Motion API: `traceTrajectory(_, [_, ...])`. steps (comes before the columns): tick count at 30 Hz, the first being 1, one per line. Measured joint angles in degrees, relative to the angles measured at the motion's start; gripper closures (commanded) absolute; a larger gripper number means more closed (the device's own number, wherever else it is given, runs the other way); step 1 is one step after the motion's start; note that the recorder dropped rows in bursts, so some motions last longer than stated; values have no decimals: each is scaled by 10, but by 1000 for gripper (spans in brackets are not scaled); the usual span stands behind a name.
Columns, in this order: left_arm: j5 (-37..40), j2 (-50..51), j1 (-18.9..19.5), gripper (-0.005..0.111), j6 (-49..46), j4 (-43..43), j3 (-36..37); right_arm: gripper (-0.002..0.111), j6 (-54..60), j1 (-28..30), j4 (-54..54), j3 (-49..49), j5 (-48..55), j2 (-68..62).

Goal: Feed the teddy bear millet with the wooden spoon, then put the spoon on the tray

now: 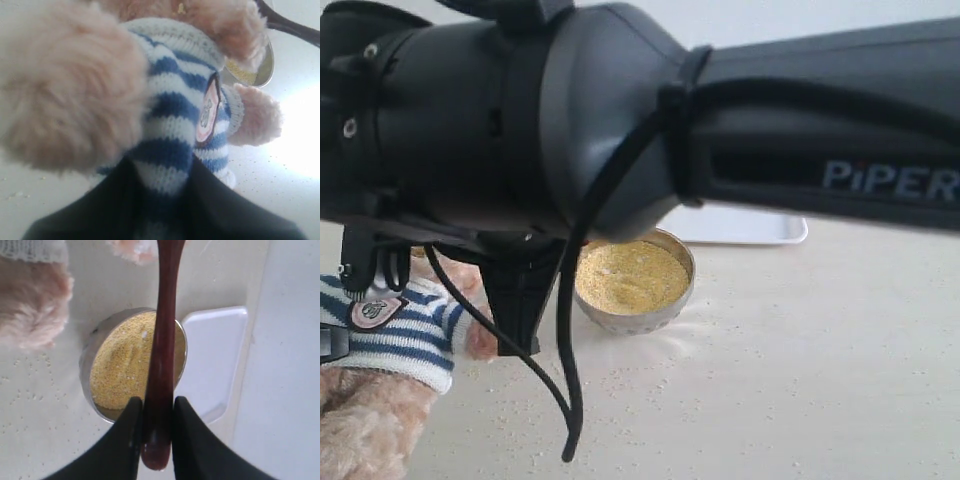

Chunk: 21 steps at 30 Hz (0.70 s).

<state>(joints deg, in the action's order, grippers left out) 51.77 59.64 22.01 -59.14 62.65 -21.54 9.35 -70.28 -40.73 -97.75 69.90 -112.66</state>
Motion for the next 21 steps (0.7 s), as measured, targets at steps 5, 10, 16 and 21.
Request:
traceTrajectory(5, [0,0,0,102,0,0,0,94,-35,-15,-73,3,0,0])
traceTrajectory(10, [0,0,0,102,0,0,0,94,-57,-22,-87,9,0,0])
traceTrajectory(16, [-1,0,0,102,0,0,0,94,-64,-35,-116,43,-1,0])
traceTrajectory(21, [-2,0,0,102,0,0,0,94,-68,-39,-130,46,-1,0])
